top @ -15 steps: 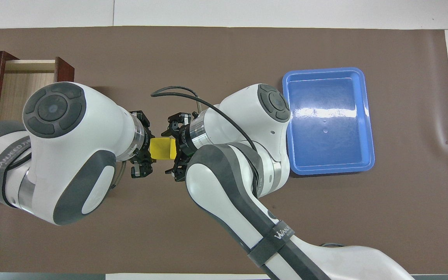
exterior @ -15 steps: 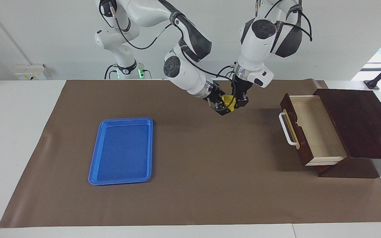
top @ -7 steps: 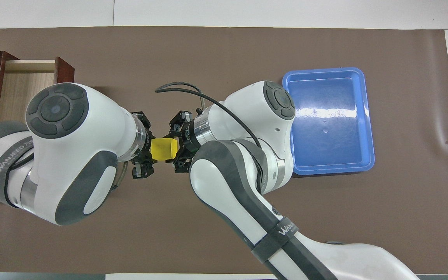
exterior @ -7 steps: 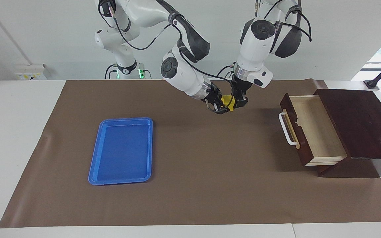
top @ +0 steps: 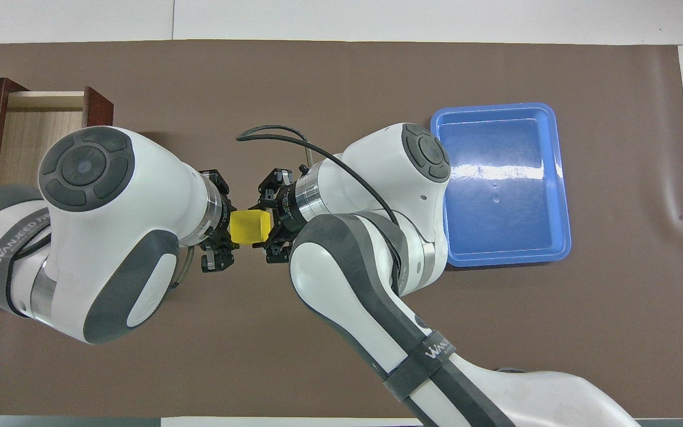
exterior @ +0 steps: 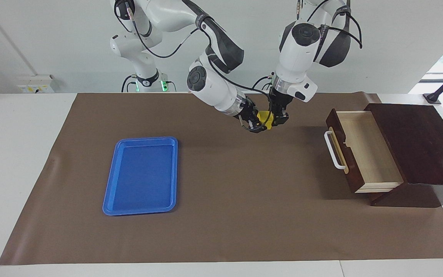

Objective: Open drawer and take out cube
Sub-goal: 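Carry the cube with the right gripper while the left gripper pushes drawer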

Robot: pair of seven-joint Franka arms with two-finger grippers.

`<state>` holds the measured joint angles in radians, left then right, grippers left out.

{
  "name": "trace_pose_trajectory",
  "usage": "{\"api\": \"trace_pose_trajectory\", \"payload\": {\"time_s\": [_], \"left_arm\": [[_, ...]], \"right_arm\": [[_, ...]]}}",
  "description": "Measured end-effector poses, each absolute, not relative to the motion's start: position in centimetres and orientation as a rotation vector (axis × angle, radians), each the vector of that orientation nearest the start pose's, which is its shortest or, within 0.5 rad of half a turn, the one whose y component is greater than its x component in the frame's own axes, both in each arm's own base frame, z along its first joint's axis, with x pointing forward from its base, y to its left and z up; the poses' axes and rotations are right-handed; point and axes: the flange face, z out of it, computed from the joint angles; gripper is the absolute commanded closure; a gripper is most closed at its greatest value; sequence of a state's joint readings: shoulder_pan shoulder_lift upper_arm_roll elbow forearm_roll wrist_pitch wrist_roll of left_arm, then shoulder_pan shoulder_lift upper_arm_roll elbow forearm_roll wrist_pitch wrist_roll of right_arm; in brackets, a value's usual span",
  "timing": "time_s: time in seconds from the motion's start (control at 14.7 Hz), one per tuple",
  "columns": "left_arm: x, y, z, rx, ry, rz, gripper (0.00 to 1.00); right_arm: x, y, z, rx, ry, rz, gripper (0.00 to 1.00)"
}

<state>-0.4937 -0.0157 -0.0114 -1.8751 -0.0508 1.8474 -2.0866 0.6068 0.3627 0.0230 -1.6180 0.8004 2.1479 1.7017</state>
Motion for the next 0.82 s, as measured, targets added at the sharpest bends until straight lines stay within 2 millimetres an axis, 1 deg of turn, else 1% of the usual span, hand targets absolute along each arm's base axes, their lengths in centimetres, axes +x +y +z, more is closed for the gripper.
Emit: {"api": "trace_pose_trajectory", "payload": {"time_s": [0.27,0.34,0.48,0.61,0.75,0.82], "left_arm": [[49.5,-25.5,51.7,2.198,2.241,-0.019,0.00],[50.0,-24.6,51.7,2.201,2.235,-0.012,0.00],[51.5,-21.3,51.6,2.210,2.224,-0.005,0.00],[53.3,-17.6,50.4,2.210,2.225,0.016,0.00],[54.8,-14.9,47.9,2.210,2.246,0.077,0.00],[55.5,-13.9,46.6,2.212,2.244,0.096,0.00]], "right_arm": [[53.8,42.3,44.3,-1.930,1.745,0.800,1.00],[53.9,42.2,44.3,-1.930,1.744,0.799,1.00],[54.2,41.8,44.3,-1.923,1.749,0.796,1.00],[55.4,40.2,44.3,-1.900,1.769,0.792,1.00],[57.2,37.0,44.4,-1.894,1.773,0.795,1.00],[58.3,35.0,44.4,-1.888,1.776,0.795,1.00]]}}
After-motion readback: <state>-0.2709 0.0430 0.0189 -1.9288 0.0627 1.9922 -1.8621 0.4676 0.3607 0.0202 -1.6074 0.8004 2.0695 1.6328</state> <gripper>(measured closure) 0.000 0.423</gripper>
